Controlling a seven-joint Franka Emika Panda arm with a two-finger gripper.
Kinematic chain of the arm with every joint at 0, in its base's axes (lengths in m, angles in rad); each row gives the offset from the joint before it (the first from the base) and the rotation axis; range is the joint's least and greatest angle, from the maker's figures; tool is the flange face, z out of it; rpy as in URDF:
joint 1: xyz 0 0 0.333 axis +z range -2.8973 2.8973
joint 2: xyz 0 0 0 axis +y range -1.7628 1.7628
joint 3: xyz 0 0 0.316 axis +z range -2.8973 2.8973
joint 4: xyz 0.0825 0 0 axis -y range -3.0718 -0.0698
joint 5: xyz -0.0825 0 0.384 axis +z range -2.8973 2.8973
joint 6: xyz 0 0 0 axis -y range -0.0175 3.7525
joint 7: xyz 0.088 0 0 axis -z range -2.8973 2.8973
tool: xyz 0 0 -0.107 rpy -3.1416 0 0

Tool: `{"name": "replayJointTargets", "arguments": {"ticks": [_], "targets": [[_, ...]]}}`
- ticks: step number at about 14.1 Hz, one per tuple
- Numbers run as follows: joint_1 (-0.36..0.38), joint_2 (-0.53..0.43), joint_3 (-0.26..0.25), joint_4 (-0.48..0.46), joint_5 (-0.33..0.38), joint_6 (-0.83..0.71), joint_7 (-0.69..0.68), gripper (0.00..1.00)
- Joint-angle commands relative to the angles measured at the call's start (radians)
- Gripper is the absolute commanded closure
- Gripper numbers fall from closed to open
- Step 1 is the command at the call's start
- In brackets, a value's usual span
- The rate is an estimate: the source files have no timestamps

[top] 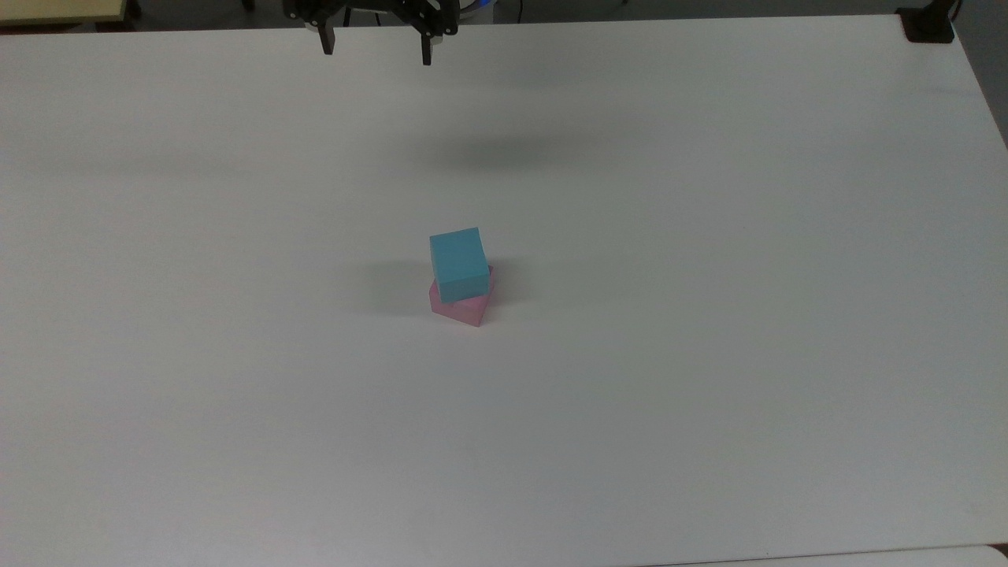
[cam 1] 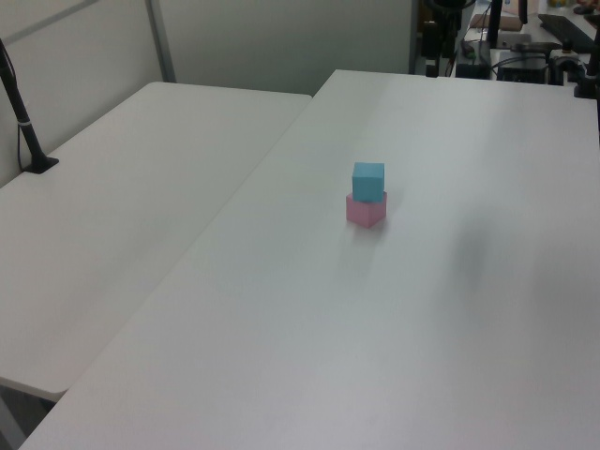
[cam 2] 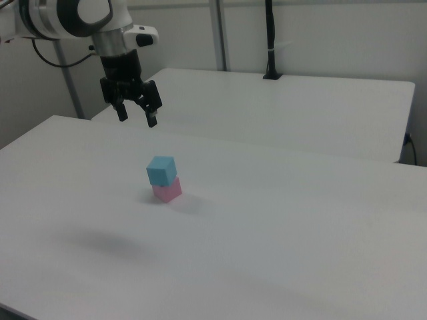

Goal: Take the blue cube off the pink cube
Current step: 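Move the gripper from its raised pose toward the stacked cubes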

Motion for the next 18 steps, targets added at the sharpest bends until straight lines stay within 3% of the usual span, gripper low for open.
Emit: {"name": "replayJointTargets", "arguments": {"ticks": [1,11,13,18], "targets": [[-0.008,-0.016,0.014,-0.023,0.016,-0.016,-0.009,0.0],[-0.004,0.001,0.014,-0.022,0.017,-0.001,-0.035,0.0],[0.009,0.046,0.017,-0.014,0.02,0.022,-0.098,0.0],[0.078,0.202,0.015,-0.014,0.011,0.199,-0.106,0.0]]}}
